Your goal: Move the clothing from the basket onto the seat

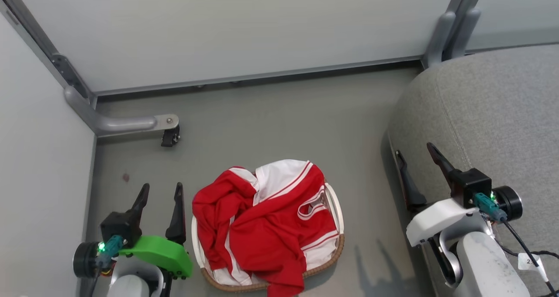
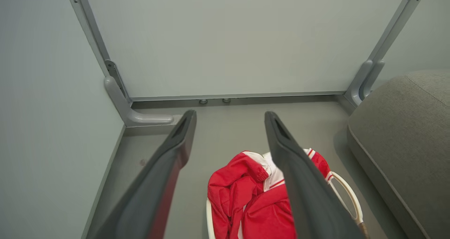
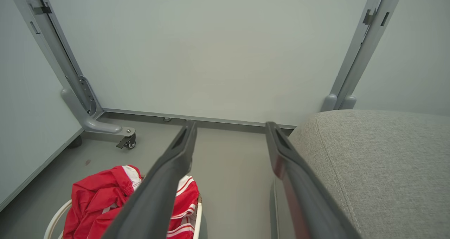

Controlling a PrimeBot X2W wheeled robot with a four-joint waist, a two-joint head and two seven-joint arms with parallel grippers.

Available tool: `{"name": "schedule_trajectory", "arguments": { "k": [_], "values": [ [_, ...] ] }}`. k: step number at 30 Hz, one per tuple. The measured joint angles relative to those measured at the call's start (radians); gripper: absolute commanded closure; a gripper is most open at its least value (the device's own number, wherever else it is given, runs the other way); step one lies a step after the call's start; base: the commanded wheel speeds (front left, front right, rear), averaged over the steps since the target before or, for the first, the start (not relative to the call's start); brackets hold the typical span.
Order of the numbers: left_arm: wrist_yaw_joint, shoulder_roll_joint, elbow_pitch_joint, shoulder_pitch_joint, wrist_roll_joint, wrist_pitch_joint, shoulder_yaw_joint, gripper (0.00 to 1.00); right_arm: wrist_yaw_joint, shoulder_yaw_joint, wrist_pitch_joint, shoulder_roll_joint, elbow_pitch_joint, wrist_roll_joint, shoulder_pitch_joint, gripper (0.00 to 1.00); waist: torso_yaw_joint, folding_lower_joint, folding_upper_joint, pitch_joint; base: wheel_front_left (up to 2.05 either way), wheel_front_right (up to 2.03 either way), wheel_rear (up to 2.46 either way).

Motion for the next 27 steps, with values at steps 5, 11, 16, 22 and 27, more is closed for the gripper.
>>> {"name": "schedule_trajectory", "arguments": {
  "k": [5,11,16,22,27],
  "values": [
    [-0.001,0.011,0.013,-0.063,0.001,-0.011,-0.055,0.00,0.000,-0.004,-0.011,0.003,-0.028,-0.055,-0.047,0.00,-0.009,0.0000,0.0000,0.077,0.00,0.00,0.00],
    [-0.001,0.043,0.051,-0.164,0.025,-0.022,-0.121,0.00,0.000,0.003,-0.022,0.003,-0.070,-0.090,-0.119,0.00,-0.025,0.0000,0.0000,0.184,0.00,0.00,0.00],
    [-0.001,0.072,0.086,-0.254,0.043,-0.029,-0.186,0.00,0.000,0.023,-0.030,0.003,-0.108,-0.112,-0.177,0.00,-0.044,0.0001,0.0000,0.285,0.00,0.00,0.00],
    [-0.001,0.098,0.121,-0.337,0.023,-0.032,-0.272,0.00,0.000,0.026,-0.030,0.003,-0.150,-0.109,-0.214,0.00,-0.068,0.0001,0.0000,0.398,0.00,0.00,0.00],
    [-0.001,0.125,0.148,-0.393,-0.011,-0.032,-0.350,0.00,0.000,0.036,-0.030,0.003,-0.182,-0.100,-0.238,0.00,-0.090,0.0001,0.0000,0.481,0.00,0.00,0.00]
  ]
}}
